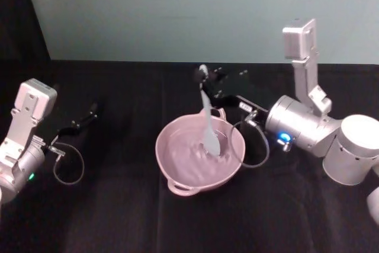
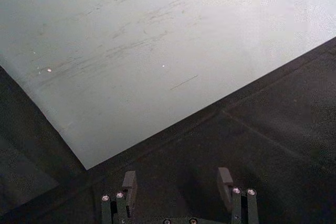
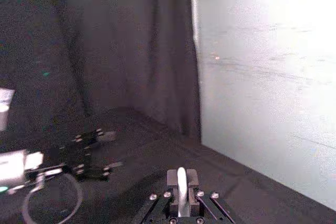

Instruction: Use the one hand to pick up the spoon and stir the clear water in the bowl.

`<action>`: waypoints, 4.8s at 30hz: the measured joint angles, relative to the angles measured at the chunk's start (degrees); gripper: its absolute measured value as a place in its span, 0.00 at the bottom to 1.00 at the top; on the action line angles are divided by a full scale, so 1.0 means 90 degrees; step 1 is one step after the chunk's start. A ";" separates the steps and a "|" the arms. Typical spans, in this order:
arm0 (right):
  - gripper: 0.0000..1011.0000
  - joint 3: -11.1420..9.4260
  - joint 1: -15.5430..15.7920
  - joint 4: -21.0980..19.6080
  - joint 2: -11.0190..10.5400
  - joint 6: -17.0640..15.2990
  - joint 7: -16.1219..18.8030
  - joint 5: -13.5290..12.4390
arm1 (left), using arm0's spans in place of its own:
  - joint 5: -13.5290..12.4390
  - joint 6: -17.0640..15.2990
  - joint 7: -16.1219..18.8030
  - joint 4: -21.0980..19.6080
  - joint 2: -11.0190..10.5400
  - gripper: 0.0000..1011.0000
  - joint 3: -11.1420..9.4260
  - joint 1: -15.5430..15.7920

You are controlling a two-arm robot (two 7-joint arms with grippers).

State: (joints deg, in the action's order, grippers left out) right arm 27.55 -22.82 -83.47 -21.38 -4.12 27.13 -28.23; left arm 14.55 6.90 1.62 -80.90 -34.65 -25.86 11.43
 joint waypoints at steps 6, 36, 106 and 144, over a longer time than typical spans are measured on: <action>0.11 0.0259 0.0103 -0.0331 -0.0001 -0.0096 0.0105 0.0118 | 0.0000 0.0000 0.0000 0.0000 0.0000 1.00 0.0000 0.0000; 0.11 -0.0999 0.0343 -0.1093 -0.0471 0.0288 -0.0336 -0.0521 | 0.0000 0.0000 0.0000 0.0000 0.0000 1.00 0.0000 0.0000; 0.58 -0.1493 0.0845 0.0813 -0.0521 -0.0179 -0.0296 -0.2625 | 0.0000 0.0000 0.0000 0.0000 0.0000 1.00 0.0000 0.0000; 0.99 -0.1158 0.1636 -0.0593 -0.1966 0.0376 -0.1885 0.0230 | 0.0000 0.0000 0.0000 0.0000 0.0000 1.00 0.0000 0.0000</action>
State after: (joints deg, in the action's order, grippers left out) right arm 17.13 -8.10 -88.80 -39.08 -0.74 10.17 -26.17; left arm 14.55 6.91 1.62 -80.90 -34.65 -25.86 11.43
